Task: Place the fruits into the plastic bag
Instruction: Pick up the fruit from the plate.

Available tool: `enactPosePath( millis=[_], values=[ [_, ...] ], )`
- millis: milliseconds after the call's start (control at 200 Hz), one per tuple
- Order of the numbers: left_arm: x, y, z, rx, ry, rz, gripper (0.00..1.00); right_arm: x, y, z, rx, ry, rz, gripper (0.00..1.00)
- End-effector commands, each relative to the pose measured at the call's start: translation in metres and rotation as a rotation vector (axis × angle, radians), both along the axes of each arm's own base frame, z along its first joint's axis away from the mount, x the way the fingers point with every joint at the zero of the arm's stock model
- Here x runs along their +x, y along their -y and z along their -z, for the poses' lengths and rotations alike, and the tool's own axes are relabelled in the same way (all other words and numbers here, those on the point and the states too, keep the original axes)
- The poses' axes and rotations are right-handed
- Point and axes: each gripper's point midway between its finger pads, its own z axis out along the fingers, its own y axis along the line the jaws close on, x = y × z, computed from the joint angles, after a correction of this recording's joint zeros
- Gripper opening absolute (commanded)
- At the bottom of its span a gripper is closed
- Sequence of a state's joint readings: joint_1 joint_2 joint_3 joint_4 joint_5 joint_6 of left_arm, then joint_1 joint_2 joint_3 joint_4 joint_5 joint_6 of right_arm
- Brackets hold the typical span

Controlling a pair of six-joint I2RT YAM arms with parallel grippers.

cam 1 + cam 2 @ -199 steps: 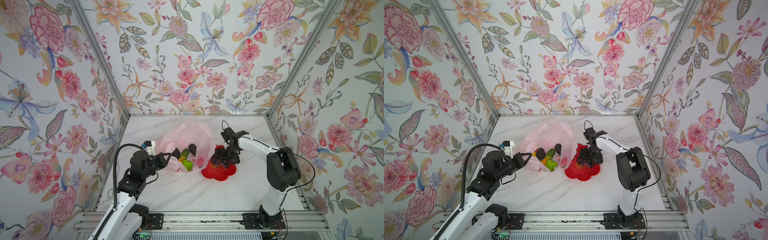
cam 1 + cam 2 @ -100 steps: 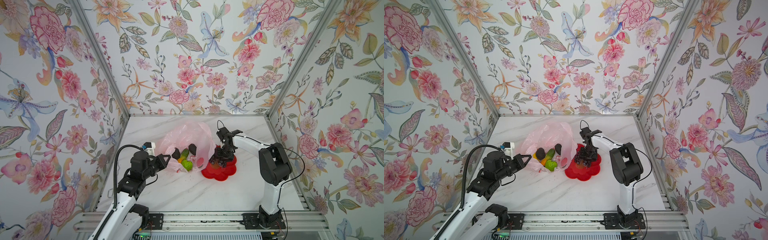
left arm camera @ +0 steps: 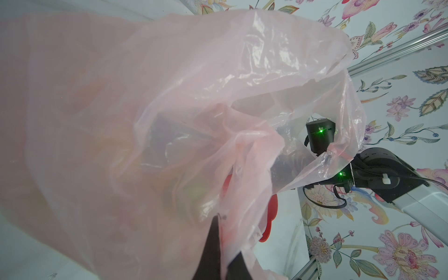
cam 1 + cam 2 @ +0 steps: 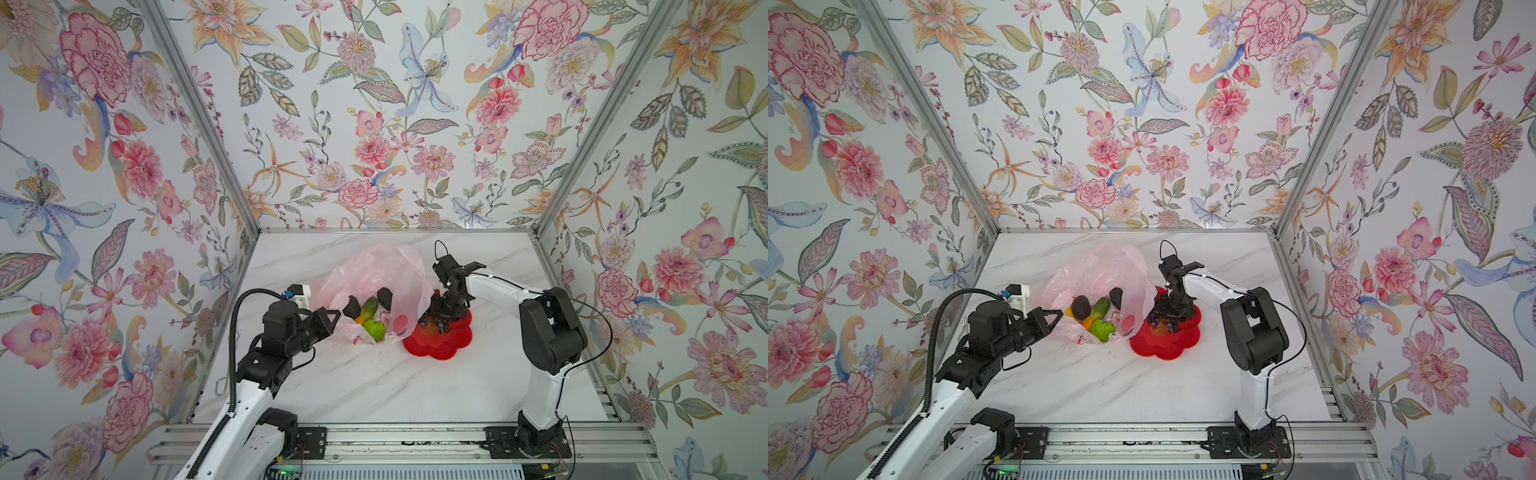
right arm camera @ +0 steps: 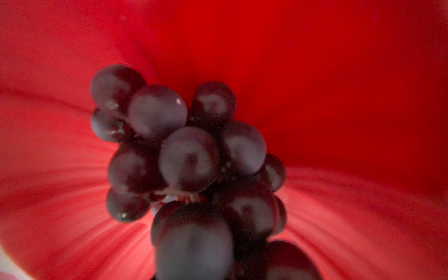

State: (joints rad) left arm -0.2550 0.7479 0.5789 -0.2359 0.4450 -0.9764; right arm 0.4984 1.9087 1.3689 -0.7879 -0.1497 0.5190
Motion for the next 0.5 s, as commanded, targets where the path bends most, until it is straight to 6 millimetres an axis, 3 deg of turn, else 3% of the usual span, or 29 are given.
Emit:
enactPosePath(
  millis=[0, 220, 495],
  values=[
    [0.003, -0.001, -0.014, 0.006, 0.041, 0.005, 0.00, -0.001, -0.006, -0.029, 0.055, 0.075, -0.016, 0.24],
    [0.004, 0.000, -0.015, -0.008, 0.047, 0.008, 0.00, -0.004, -0.007, -0.071, 0.124, 0.167, -0.013, 0.22],
    [0.007, 0.002, -0.019, -0.011, 0.062, 0.018, 0.00, -0.001, -0.004, -0.147, 0.211, 0.352, 0.012, 0.21]
  ],
)
